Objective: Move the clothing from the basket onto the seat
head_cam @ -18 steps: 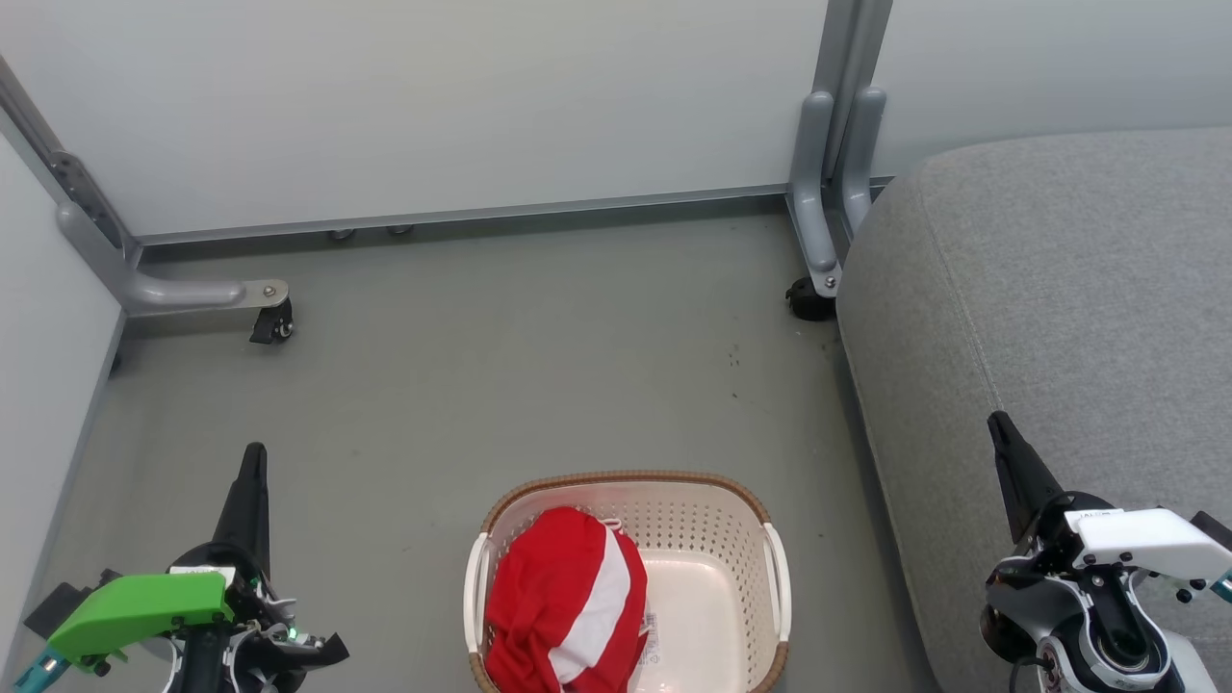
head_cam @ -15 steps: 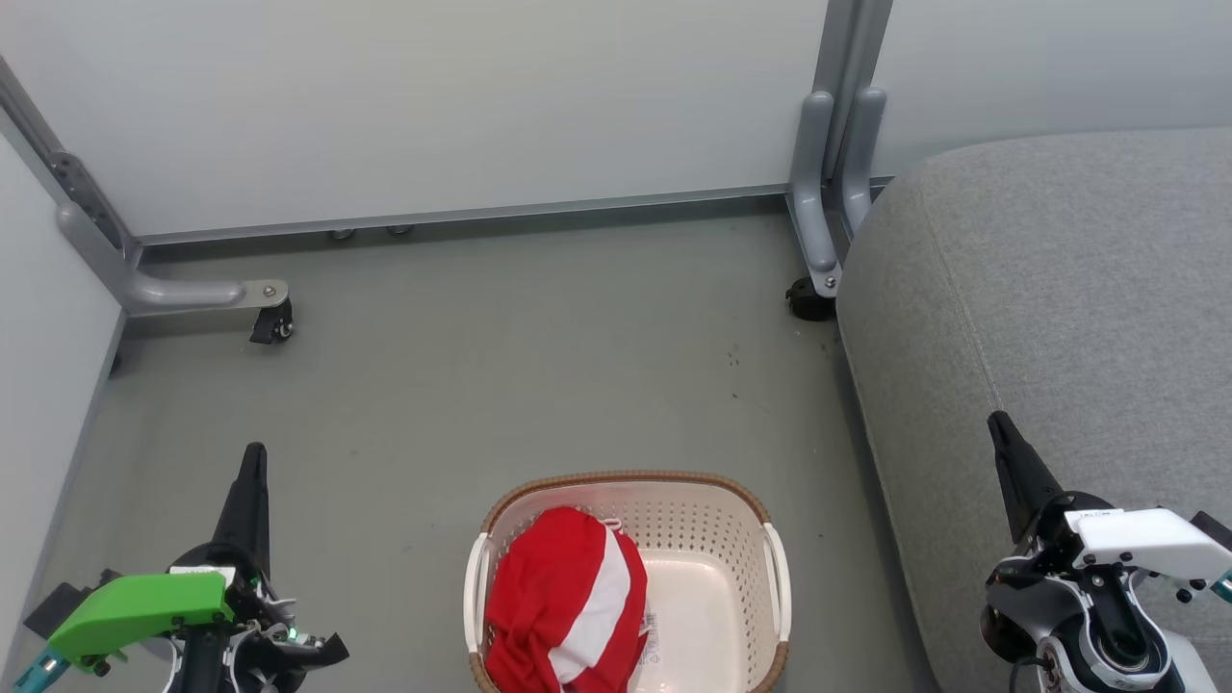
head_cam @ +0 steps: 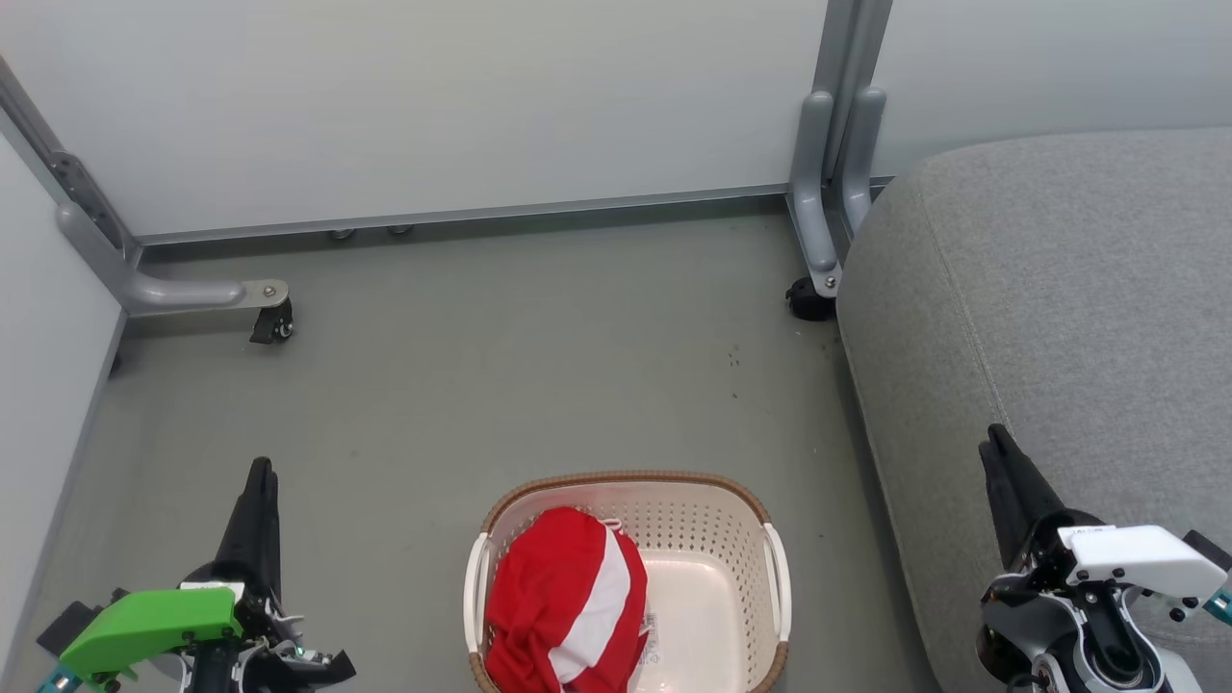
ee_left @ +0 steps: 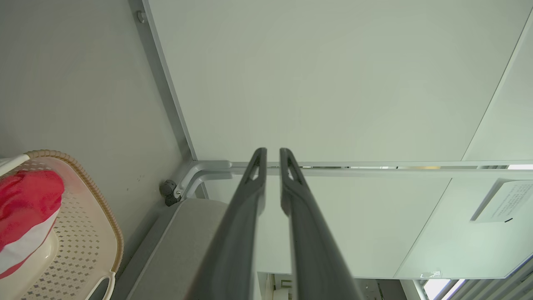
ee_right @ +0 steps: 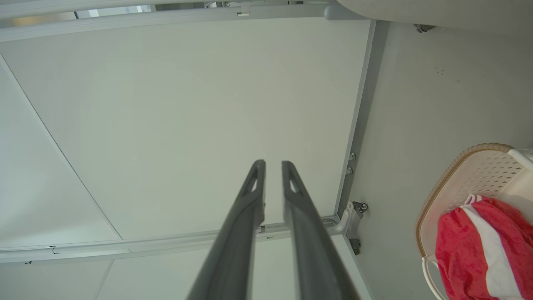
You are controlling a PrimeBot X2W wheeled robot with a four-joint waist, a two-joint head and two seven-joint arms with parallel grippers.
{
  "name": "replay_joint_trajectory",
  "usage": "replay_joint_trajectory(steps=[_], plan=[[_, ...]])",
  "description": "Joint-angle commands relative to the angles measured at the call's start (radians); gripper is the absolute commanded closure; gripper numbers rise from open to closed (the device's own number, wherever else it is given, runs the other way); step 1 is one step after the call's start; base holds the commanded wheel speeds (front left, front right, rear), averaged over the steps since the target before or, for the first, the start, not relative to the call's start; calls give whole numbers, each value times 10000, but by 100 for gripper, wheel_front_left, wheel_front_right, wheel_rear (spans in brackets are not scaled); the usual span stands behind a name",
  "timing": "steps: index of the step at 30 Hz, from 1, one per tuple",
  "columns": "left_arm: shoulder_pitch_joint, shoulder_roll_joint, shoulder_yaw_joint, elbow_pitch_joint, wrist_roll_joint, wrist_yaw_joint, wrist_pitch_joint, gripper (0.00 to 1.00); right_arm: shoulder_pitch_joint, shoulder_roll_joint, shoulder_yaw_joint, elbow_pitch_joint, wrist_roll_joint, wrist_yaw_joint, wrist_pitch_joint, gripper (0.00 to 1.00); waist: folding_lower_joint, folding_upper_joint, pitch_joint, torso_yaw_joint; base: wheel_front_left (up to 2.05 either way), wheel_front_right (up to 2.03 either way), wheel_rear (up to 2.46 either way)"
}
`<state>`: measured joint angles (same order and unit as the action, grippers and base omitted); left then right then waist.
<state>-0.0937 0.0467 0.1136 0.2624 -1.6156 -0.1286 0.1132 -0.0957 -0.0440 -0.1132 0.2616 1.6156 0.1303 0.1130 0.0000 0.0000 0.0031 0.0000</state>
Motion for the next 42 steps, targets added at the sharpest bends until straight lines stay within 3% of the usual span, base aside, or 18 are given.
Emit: replay_joint_trajectory(steps=[1,12,42], plan=[[-62,10,-64,-61,7,0,-48,0,-38,-11,20,-63,-28,0,-48,0,0,0,3,0,0,0,0],[-362,48,-651,-392,585,-5,-608,0,-136,-193,429,-219,-762,1,-607,0,0,0,28,-4,0,0,0],[-486,170,-1424,-708,6683,-16,-1802,0,-215,-426,1209,-1085,-7227,2,-1803,0,0,0,63,-12,0,0,0]])
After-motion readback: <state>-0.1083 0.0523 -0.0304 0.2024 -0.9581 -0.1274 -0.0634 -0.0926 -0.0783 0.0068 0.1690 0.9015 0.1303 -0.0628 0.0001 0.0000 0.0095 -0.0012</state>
